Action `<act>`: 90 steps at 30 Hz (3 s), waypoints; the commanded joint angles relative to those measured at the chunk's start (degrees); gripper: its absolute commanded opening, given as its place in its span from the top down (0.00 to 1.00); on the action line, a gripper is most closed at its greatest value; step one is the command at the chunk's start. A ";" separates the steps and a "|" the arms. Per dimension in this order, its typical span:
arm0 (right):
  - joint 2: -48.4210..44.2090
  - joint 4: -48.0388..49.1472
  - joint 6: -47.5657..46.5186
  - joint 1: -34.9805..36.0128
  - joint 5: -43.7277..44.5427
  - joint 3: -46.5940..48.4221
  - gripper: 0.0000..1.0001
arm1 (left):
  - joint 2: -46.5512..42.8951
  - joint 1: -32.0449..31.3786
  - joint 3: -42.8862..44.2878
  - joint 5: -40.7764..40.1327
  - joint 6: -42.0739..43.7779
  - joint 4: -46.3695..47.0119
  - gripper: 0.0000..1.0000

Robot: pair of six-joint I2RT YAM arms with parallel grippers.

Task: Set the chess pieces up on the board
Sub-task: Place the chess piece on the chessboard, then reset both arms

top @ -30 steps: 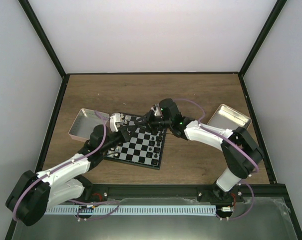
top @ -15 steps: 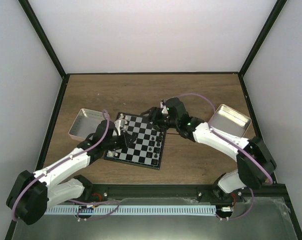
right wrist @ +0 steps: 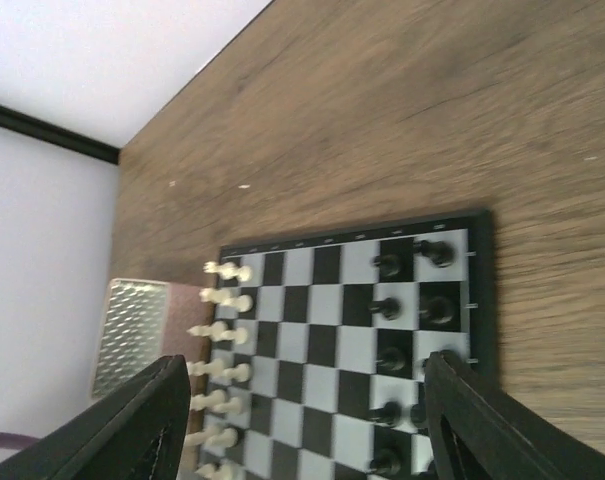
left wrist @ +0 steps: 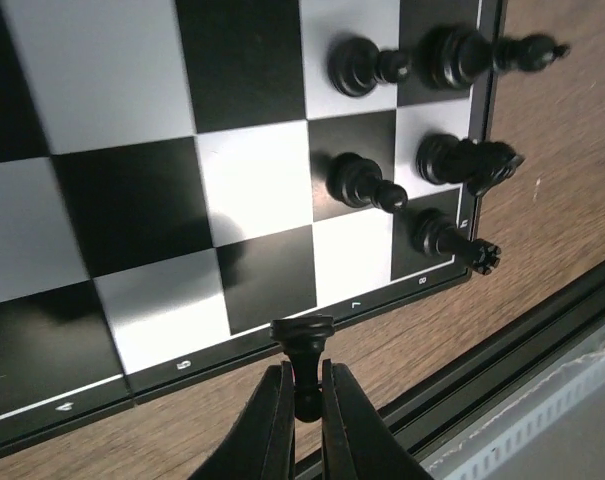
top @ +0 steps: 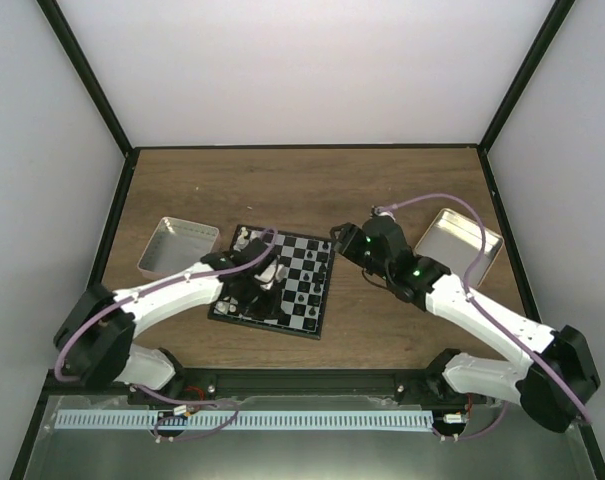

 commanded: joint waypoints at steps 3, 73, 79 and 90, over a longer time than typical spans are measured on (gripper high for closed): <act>-4.68 -3.29 -3.43 -1.60 9.47 -4.32 0.33 | 8.23 -3.84 8.85 -1.43 5.41 -11.54 0.96; -15.49 -9.57 -13.02 -2.83 11.15 -7.09 0.26 | -3.82 -5.96 24.13 -31.86 -1.98 -13.41 0.02; -18.39 -15.29 -18.06 -2.83 12.61 -4.75 0.22 | -20.43 -5.94 13.72 -34.67 -6.70 -2.41 0.00; -25.28 -27.36 -26.53 -2.84 19.39 5.19 0.00 | -48.62 -6.06 11.70 -50.80 0.12 -2.29 0.00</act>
